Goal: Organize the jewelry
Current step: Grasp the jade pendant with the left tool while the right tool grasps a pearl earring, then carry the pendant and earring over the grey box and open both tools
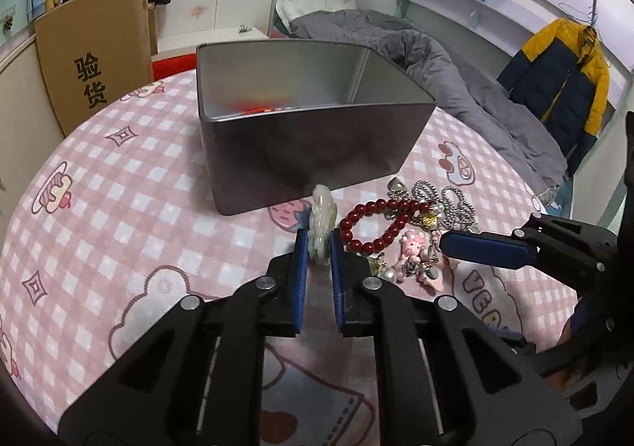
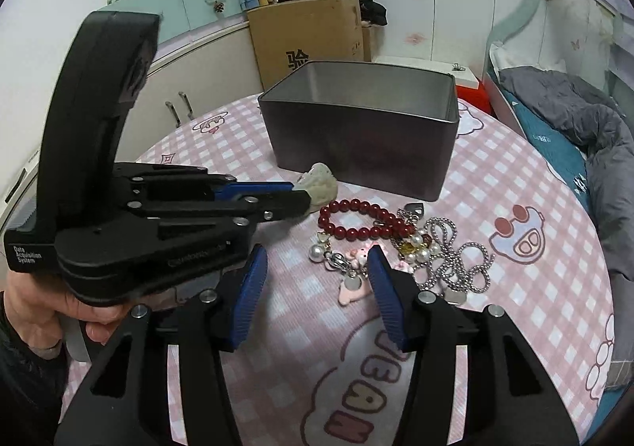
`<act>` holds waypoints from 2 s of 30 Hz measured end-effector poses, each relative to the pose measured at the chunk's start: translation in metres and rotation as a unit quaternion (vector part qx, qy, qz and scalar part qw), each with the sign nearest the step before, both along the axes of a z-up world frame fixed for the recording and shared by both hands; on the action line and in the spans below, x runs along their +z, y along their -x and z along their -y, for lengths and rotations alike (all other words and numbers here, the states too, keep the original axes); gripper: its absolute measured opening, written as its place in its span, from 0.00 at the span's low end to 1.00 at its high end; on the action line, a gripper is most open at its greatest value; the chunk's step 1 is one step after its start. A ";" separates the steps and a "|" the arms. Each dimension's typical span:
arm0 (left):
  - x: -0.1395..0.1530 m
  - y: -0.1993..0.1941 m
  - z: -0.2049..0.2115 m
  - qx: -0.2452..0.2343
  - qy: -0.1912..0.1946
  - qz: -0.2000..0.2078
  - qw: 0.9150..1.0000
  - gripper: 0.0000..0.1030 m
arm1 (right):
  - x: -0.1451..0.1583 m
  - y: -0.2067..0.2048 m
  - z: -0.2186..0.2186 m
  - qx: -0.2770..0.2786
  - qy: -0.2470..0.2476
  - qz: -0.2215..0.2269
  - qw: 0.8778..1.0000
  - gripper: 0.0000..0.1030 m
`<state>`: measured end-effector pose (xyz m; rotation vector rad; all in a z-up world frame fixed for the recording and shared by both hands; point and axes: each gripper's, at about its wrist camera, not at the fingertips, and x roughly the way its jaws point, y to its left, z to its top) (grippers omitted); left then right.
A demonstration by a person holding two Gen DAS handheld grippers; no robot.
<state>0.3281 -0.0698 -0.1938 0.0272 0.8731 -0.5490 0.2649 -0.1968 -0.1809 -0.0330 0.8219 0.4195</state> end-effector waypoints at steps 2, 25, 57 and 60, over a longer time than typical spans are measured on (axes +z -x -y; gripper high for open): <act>-0.001 -0.003 0.002 0.001 0.001 -0.004 1.000 0.12 | -0.001 -0.002 0.001 -0.005 0.001 -0.001 1.000 0.48; 0.006 0.030 -0.051 0.046 0.040 0.019 0.998 0.09 | -0.014 -0.028 -0.037 0.052 0.085 -0.020 0.995 0.09; 0.153 0.016 -0.043 0.015 0.065 0.135 0.989 0.09 | 0.144 -0.051 0.023 0.015 -0.057 0.089 0.994 0.09; 0.148 -0.006 -0.028 0.007 0.062 0.112 0.992 0.09 | 0.135 -0.069 0.022 0.012 -0.067 0.072 0.995 0.09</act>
